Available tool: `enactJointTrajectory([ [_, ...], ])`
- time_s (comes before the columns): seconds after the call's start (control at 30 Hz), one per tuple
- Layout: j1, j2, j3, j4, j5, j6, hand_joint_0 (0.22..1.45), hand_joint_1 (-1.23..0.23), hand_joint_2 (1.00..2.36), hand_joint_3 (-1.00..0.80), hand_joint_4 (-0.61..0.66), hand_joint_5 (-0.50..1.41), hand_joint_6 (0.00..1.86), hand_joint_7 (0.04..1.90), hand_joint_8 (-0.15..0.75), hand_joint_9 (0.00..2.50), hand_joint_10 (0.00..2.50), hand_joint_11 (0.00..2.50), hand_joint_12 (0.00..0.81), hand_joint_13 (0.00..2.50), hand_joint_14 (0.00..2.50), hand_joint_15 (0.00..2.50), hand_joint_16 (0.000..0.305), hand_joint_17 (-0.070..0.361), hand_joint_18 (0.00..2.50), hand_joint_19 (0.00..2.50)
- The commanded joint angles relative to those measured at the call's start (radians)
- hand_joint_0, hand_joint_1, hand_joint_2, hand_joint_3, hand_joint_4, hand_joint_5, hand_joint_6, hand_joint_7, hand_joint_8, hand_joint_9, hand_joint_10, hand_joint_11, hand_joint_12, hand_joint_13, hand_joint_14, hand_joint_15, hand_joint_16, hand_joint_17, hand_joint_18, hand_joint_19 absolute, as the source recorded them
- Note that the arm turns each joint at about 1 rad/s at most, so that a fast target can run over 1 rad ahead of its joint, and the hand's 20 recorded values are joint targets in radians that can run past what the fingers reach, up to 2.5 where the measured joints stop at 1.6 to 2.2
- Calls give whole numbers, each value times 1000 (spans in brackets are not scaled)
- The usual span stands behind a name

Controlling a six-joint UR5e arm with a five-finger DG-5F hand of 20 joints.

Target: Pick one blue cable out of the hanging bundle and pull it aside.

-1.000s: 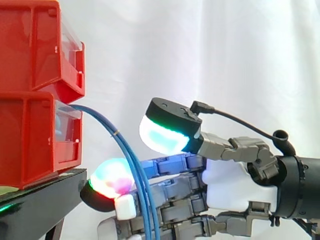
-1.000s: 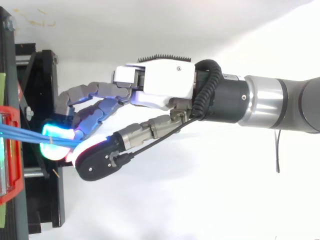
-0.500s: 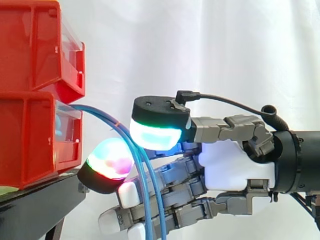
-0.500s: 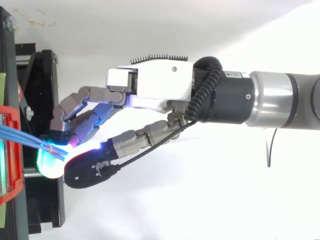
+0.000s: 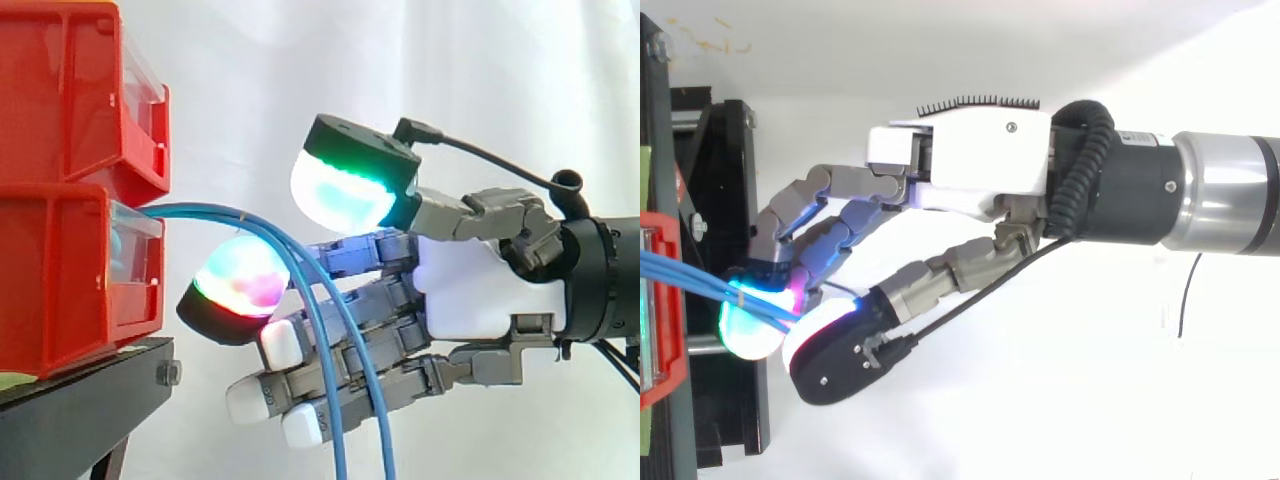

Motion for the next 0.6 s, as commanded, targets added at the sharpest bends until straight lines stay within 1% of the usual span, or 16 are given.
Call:
enactJointTrajectory([
  [0.0,-2,4,0,-6,0,2,537,-589,1000,-497,106,-172,863,755,275,820,18,577,339,600,12,320,45,101,498,459],
  [0.07,-4,4,0,-3,2,-1,571,-622,1010,-371,79,-164,862,777,271,830,17,590,331,600,14,324,43,97,489,468],
  [0.13,-2,4,0,-3,2,-1,575,-653,1015,-295,68,-164,868,786,274,833,19,593,331,604,13,326,43,97,493,468],
  [0.2,-4,5,0,-3,2,-1,590,-716,1017,-239,42,-168,881,770,270,830,17,597,330,609,13,323,42,96,512,467],
  [0.27,-2,5,8,-7,3,-1,612,-775,1019,-228,4,-174,891,758,271,825,19,590,329,609,14,325,42,94,520,467],
  [0.33,-4,4,21,-9,3,-3,637,-832,1018,-268,-22,-179,895,741,266,820,19,597,329,614,13,327,41,93,536,465],
  [0.37,-4,4,29,-10,0,-4,676,-867,1012,-353,-47,-179,894,735,264,822,17,605,330,628,12,325,41,93,553,465],
  [0.43,-4,5,35,-23,0,-4,722,-878,1003,-479,-73,-179,893,729,254,827,18,594,330,635,12,318,41,92,578,453],
  [0.5,-2,5,41,-43,-1,-3,747,-875,1000,-500,-65,-176,891,666,253,833,19,598,325,644,12,320,40,90,607,456],
  [0.53,-4,4,43,-49,0,-3,747,-871,1000,-500,-58,-175,886,668,253,836,18,599,325,646,13,324,40,90,610,457],
  [0.57,-4,5,44,-52,0,-3,730,-868,1000,-500,-22,-173,875,681,252,841,19,606,325,650,12,319,40,90,612,467],
])
